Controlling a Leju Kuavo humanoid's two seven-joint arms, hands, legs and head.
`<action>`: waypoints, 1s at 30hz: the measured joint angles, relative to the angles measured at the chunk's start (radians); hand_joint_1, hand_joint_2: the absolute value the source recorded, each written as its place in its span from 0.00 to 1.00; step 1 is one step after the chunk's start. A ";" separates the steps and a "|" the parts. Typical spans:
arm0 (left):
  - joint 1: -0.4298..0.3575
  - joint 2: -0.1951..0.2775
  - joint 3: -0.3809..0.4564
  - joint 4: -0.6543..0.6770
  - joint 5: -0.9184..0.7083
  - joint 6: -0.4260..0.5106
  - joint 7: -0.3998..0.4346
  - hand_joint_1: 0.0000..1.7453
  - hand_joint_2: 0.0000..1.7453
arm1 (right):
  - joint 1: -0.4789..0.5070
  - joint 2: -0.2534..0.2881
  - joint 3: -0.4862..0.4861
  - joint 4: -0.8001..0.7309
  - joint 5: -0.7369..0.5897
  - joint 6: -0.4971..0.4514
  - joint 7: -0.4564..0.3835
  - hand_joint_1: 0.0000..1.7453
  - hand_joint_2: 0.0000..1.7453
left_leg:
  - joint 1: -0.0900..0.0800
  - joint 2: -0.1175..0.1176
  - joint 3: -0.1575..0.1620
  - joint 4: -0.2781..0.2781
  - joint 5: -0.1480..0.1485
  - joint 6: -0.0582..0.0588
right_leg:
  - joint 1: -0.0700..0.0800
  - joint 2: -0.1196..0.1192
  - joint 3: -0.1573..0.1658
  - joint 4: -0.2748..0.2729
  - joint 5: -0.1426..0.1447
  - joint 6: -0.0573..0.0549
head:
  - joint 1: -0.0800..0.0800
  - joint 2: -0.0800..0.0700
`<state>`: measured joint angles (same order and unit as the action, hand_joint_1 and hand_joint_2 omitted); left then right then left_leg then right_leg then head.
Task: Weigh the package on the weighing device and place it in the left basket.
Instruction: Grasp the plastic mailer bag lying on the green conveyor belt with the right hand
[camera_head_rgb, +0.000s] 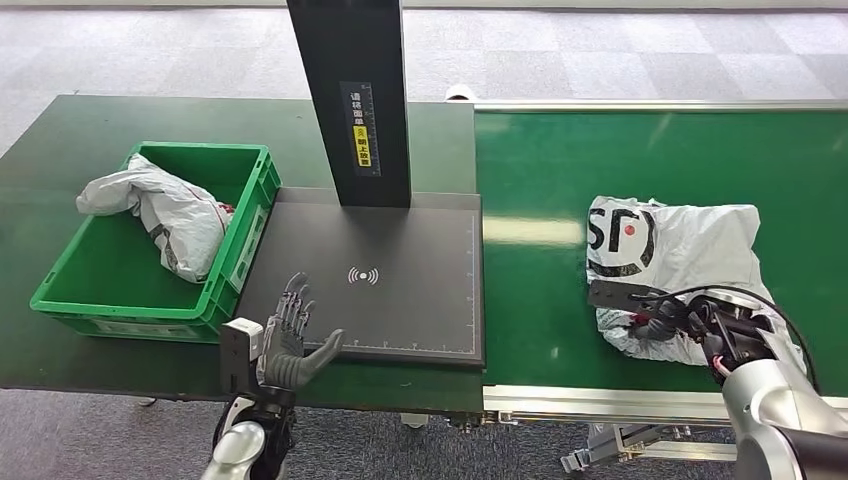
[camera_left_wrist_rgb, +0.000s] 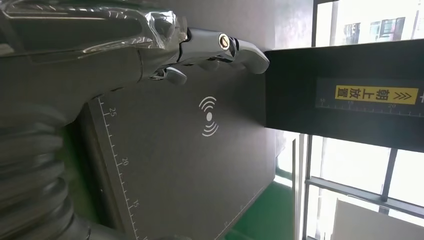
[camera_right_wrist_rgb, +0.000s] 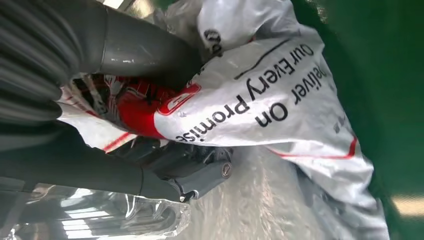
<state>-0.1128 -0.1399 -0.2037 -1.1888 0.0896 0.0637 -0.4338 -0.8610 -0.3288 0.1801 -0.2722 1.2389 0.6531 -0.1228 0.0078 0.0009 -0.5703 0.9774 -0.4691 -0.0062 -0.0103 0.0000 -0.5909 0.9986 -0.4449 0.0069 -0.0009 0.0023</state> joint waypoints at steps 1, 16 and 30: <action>0.001 0.000 0.004 -0.002 -0.002 0.000 0.000 0.00 1.00 | -0.006 0.001 0.011 -0.003 -0.003 -0.009 -0.014 1.00 1.00 | 0.000 0.000 0.000 0.000 0.000 0.000 | 0.000 0.000 0.000 0.000 0.000 0.000 | 0.000 0.000; 0.163 0.001 0.119 -0.273 -0.021 0.157 -0.163 0.00 1.00 | 0.071 0.096 0.010 -0.270 -0.403 -0.748 -0.219 1.00 1.00 | 0.001 -0.001 -0.001 0.000 0.000 0.000 | 0.001 -0.001 -0.001 0.000 -0.001 0.000 | 0.000 0.000; 0.143 -0.019 0.114 -0.394 -0.055 0.351 -0.267 0.00 1.00 | 0.436 0.131 0.177 -0.897 -0.004 -1.181 -0.266 1.00 1.00 | 0.002 0.000 0.000 -0.001 -0.001 -0.001 | 0.002 0.000 -0.001 0.000 -0.002 0.000 | 0.000 0.000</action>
<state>0.0307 -0.1584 -0.0897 -1.5828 0.0349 0.4146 -0.7006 -0.4247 -0.1978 0.3571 -1.1694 1.2348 -0.5281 -0.3887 0.0095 0.0012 -0.5705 0.9766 -0.4699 -0.0071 -0.0087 0.0003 -0.5916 0.9986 -0.4465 0.0065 -0.0007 0.0023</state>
